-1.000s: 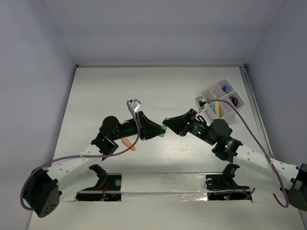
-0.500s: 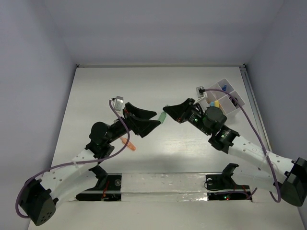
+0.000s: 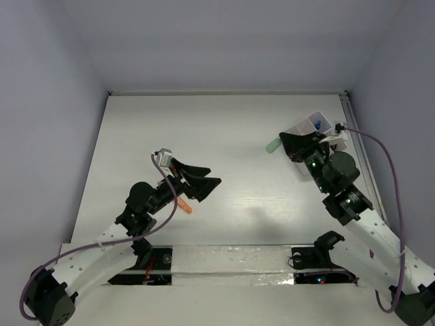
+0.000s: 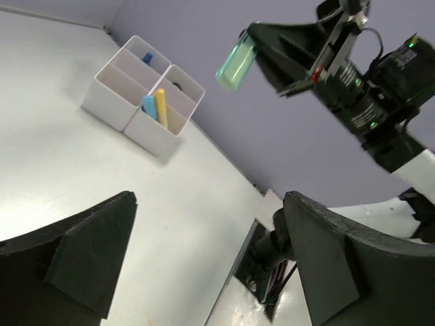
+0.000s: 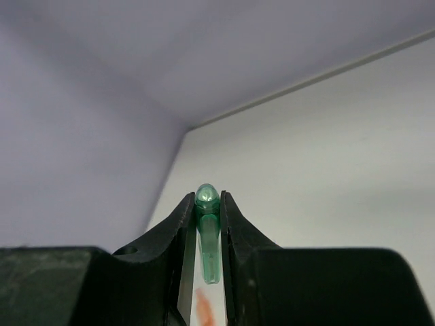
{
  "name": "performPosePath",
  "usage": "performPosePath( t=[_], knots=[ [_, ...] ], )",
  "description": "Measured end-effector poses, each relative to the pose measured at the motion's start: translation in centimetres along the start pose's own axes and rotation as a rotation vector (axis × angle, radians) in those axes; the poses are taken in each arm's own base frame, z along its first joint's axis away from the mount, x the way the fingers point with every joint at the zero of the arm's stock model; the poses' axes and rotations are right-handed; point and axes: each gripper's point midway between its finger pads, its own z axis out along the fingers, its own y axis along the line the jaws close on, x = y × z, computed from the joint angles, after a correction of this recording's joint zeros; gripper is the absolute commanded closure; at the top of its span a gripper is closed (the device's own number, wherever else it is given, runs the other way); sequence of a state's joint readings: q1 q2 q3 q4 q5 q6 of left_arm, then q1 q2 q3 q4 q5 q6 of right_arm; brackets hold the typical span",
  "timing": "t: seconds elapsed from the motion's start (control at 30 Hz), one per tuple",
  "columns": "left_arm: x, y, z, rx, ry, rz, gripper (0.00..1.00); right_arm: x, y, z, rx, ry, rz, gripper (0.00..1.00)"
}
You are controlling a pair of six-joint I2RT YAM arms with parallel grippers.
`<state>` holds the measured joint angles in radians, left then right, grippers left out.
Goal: Sort the stationery into containers
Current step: Place the pen in the storage box.
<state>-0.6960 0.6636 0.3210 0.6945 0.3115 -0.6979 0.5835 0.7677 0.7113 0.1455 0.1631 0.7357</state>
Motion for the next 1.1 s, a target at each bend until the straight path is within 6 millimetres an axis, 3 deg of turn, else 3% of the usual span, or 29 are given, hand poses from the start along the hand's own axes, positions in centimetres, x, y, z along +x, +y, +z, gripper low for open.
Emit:
performPosePath(
  t=[0.03,0.13,0.5,0.6,0.73,0.93,1.1],
  knots=[
    [0.2,0.2,-0.3,-0.009,0.005,0.006,0.05,-1.2,-1.0,-0.3,0.041,-0.038,-0.019,1.0],
    [0.6,0.7,-1.1,-0.038,0.014,0.026,0.01,-3.5,-5.2,-1.3,0.21,-0.113,-0.107,1.0],
    [2.4,2.0,-2.4,-0.114,0.028,0.068,0.01,-8.3,-18.3,-3.1,0.809,-0.17,-0.432,1.0],
    [2.9,2.5,-2.7,-0.128,0.031,0.08,0.01,-9.5,-20.3,-3.8,0.911,-0.179,-0.501,1.0],
    [3.5,2.9,-3.0,-0.139,0.035,0.091,0.01,-10.5,-22.0,-3.2,0.978,-0.177,-0.587,1.0],
    [2.8,2.7,-3.1,-0.136,0.009,0.107,0.01,-10.4,-23.8,-0.9,0.988,-0.151,-0.682,1.0],
    [2.9,2.3,-3.2,-0.119,0.006,0.106,0.01,-9.2,-26.0,0.5,0.99,-0.112,-0.741,1.0]
  ],
)
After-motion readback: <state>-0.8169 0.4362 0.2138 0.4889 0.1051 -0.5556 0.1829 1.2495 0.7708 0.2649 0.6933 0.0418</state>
